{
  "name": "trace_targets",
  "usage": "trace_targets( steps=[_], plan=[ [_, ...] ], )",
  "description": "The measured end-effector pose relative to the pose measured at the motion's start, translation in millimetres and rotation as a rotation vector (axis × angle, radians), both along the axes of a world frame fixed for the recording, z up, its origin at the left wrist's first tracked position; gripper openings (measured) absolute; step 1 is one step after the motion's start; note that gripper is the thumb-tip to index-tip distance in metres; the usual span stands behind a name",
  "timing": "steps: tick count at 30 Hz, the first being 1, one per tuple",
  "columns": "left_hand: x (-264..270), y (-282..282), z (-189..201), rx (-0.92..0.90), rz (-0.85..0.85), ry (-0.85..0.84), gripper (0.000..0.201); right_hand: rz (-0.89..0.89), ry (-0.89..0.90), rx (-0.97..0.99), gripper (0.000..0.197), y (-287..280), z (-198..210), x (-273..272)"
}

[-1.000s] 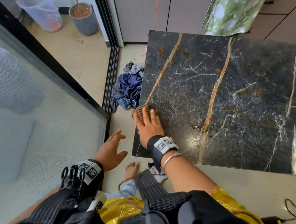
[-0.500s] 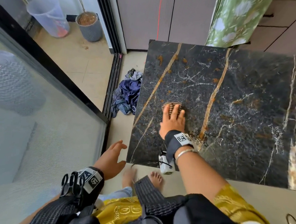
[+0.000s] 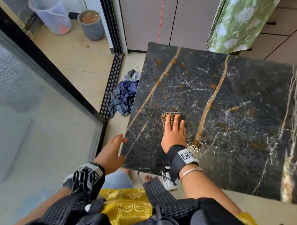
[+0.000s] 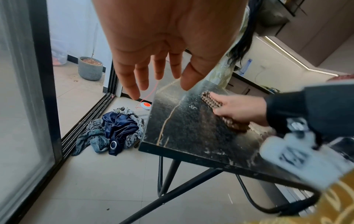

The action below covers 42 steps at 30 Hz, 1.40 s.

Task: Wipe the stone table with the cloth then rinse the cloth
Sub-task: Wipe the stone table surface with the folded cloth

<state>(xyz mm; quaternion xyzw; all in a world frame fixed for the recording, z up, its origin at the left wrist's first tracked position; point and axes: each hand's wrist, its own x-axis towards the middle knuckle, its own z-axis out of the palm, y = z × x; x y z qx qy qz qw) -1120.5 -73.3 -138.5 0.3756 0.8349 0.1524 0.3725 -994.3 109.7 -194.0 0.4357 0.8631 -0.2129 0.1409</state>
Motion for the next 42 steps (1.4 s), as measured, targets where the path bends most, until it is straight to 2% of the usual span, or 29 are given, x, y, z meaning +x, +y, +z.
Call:
trace_targets(
  steps=[3, 5, 10, 14, 16, 19, 22, 24, 26, 29, 31, 33, 35, 38, 42],
  plan=[
    [-6, 5, 2, 0.024, -0.088, 0.02, 0.065, -0.101, -0.016, -0.016, 0.075, 27, 4, -34],
    [-15, 7, 4, 0.045, -0.176, 0.031, 0.066, -0.099, -0.017, -0.018, 0.077, 33, 4, -60],
    [-42, 23, 0, -0.013, -0.339, 0.203, 0.069, 0.28, 0.039, 0.017, 0.076, 10, -6, -113],
    [-56, 44, -3, -0.02, -0.394, 0.172, 0.071, 0.393, 0.105, 0.016, 0.074, -19, -9, -95],
    [-62, 53, -9, -0.011, -0.411, 0.139, 0.07, 0.333, 0.098, 0.016, 0.077, -20, -10, -68],
    [-65, 58, -21, -0.022, -0.484, 0.148, 0.068, 0.059, 0.032, 0.039, 0.073, 3, -8, -36],
    [-60, 53, -31, -0.123, -0.638, 0.191, 0.07, -0.181, -0.004, 0.064, 0.07, 40, -6, -42],
    [-55, 47, -40, -0.136, -0.73, 0.265, 0.076, -0.243, -0.027, 0.051, 0.072, 60, -3, -66],
    [-55, 45, -47, -0.164, -0.742, 0.304, 0.088, -0.161, -0.032, 0.034, 0.078, 67, -2, -97],
    [-59, 51, -52, -0.161, -0.774, 0.346, 0.096, 0.155, 0.016, 0.036, 0.079, 49, -5, -132],
    [-62, 56, -47, -0.157, -0.822, 0.368, 0.096, 0.313, 0.049, 0.039, 0.079, 27, -7, -137],
    [-66, 60, -43, -0.153, -0.836, 0.372, 0.091, 0.378, 0.06, 0.017, 0.08, 9, -6, -125],
    [-71, 64, -43, -0.134, -0.82, 0.347, 0.078, 0.325, 0.054, -0.012, 0.08, 5, -7, -99],
    [-74, 66, -45, -0.081, -0.814, 0.358, 0.063, 0.046, 0.014, -0.019, 0.078, 30, -5, -64],
    [-69, 66, -43, 0.02, -0.797, 0.41, 0.049, -0.258, -0.055, 0.006, 0.073, 89, -1, -73]
  ],
)
